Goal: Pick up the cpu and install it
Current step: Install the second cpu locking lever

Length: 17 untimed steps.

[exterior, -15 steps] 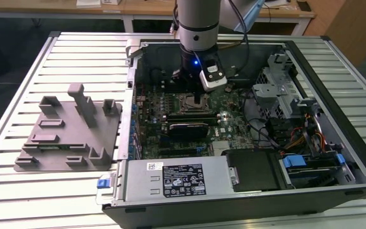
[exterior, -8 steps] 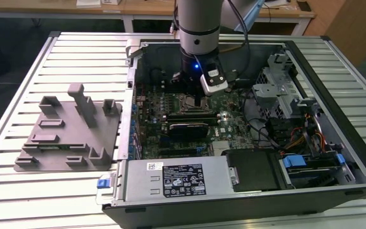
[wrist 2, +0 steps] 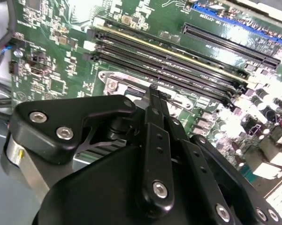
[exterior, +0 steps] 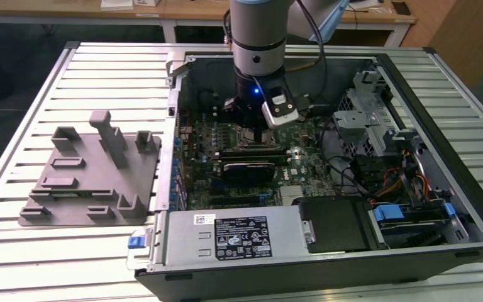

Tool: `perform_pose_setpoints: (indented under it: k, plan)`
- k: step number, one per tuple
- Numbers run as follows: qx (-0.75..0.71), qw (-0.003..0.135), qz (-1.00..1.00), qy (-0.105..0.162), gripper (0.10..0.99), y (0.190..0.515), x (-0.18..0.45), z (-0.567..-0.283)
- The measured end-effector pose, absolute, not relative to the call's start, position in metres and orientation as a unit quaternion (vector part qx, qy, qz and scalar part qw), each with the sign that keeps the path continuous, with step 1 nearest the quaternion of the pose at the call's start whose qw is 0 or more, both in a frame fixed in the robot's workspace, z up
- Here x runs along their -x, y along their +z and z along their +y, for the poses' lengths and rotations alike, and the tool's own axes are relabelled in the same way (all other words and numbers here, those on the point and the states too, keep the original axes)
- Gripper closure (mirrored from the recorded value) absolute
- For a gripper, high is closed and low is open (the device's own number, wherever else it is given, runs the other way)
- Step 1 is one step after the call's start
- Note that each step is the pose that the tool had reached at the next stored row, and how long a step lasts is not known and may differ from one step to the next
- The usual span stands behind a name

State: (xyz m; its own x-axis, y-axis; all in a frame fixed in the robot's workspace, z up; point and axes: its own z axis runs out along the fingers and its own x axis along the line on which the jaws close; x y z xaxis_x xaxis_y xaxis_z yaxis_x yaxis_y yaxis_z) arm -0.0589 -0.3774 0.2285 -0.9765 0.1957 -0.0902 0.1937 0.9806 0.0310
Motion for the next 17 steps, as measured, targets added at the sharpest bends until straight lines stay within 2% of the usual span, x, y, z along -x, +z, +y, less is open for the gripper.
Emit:
perform_pose_setpoints:
  k: [17]
  plan:
    - [-0.077,0.045,0.996,0.026,0.98,0.2205,0.067,-0.3869]
